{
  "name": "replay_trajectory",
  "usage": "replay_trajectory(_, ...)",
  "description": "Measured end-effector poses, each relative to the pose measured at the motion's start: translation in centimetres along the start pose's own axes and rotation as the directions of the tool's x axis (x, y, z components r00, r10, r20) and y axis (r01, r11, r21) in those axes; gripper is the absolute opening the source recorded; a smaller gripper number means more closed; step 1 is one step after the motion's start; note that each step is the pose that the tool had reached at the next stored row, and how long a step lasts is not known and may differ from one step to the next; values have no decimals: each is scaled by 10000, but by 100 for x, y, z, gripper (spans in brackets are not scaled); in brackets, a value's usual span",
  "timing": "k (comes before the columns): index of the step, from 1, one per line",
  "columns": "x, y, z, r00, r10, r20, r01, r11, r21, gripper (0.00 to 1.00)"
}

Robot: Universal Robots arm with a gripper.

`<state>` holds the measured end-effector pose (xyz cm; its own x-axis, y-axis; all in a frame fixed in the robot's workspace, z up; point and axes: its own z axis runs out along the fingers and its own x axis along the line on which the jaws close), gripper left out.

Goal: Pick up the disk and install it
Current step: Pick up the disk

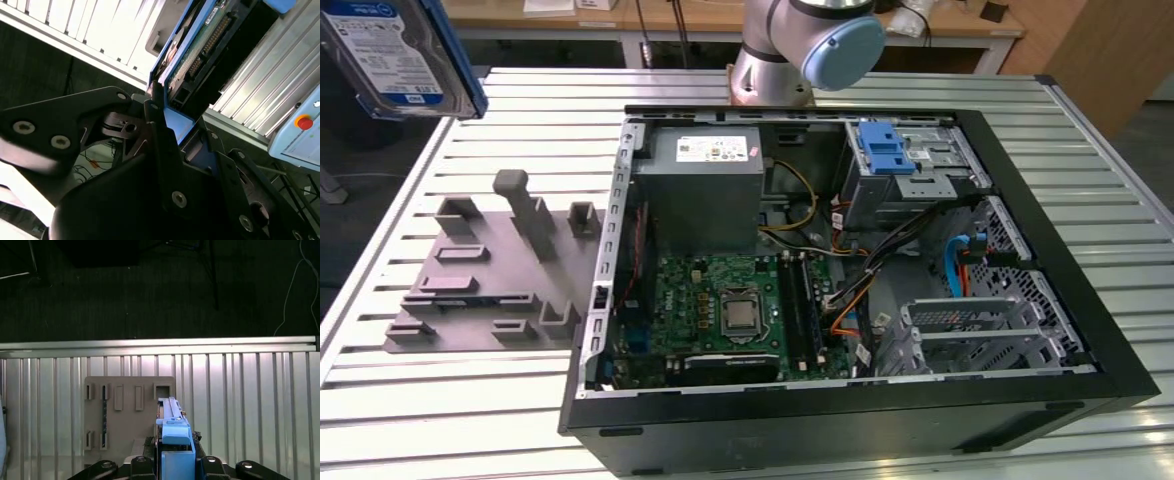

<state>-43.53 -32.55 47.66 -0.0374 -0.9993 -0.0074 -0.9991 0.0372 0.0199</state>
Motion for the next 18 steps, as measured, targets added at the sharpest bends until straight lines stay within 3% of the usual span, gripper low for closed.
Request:
replay_trajectory(8, -14, 4, -188, 10000, -1, 0, 1, 10000, -1, 36)
replay_trajectory(15, -14, 4, -196, 10000, 0, -1, 0, 10000, -1, 36)
replay_trajectory(18, 21, 3, -196, 10000, 1, -1, -1, 10000, 0, 36)
